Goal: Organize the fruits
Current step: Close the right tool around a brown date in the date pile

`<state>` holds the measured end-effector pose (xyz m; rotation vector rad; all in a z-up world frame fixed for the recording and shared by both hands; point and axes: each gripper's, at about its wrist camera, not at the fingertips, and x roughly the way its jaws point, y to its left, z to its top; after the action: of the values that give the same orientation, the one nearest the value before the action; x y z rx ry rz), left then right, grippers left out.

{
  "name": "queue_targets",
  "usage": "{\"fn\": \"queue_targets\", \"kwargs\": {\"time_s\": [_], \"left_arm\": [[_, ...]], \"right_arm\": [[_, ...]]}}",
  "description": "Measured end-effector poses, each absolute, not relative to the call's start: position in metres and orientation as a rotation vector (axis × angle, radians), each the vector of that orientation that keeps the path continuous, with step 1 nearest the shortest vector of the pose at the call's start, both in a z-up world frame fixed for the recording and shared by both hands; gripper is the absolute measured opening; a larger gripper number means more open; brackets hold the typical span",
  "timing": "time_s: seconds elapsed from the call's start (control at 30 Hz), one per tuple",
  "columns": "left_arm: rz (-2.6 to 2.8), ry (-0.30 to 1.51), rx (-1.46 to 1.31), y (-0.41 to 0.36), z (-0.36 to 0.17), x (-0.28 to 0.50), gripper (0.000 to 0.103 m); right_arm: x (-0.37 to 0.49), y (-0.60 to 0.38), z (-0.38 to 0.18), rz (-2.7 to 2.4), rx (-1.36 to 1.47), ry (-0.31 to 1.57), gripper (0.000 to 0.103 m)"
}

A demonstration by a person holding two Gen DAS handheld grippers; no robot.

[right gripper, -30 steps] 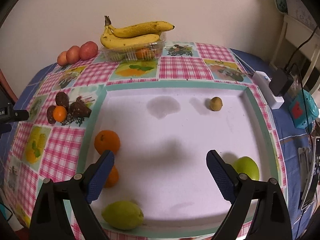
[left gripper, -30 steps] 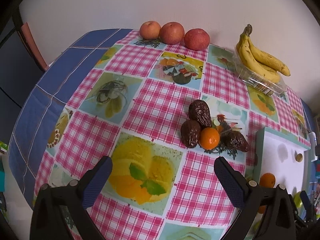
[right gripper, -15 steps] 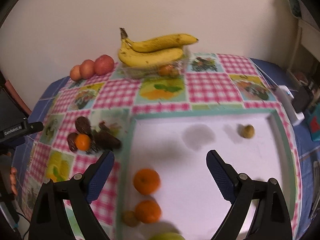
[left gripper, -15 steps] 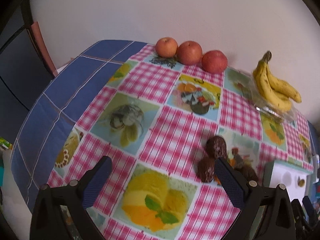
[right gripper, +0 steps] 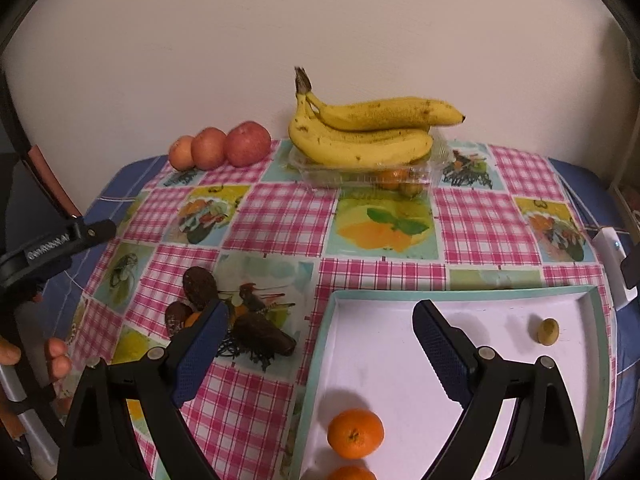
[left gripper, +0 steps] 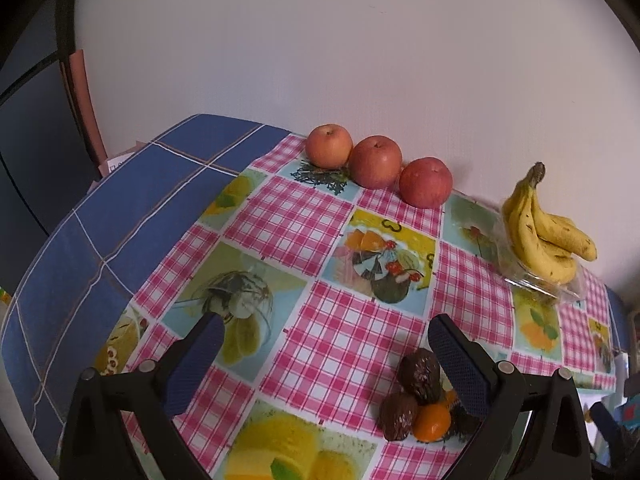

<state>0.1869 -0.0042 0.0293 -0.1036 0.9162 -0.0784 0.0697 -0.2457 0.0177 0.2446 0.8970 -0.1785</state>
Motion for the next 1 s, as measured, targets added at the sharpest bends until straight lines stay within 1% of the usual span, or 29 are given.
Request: {"fn": "queue_targets", "kwargs": {"time_s": [0.13,0.6,0.8,0.93,0.97,1.0], "left_arm": [[-0.133,0.960,-0.155,-0.001,0.021,0.194,0.103],[-0.129,0.970,-0.166,-0.004,0.022,0.194,0.103],[-0.153,1.029,-0.179,-0.015,0.011,0.195,0.102],[-0.161,1.056,-0.188,-0.019,0.004,0.195,0.102],[-0.164,1.063,-0.186,-0.020,0.002,0.195,0.099],[-0.169,1.067,-0.190,-0.021,0.001,0.195,0.096]], "right_arm": [[0.079,-0.249,0.009,-0.173,0.240,0.932,0.094],[0.079,-0.263,0.006,-0.166,0.327,0.935,0.094],[0.083,-0.258,-0.005,-0.138,0.329,0.973,0.093],[0.083,-0.255,-0.010,-0.121,0.335,0.962,0.093],[0.083,-0.255,-0.010,-0.116,0.338,0.958,0.092],[0.083,-0.254,-0.010,-0.110,0.339,0.953,0.089]]}}
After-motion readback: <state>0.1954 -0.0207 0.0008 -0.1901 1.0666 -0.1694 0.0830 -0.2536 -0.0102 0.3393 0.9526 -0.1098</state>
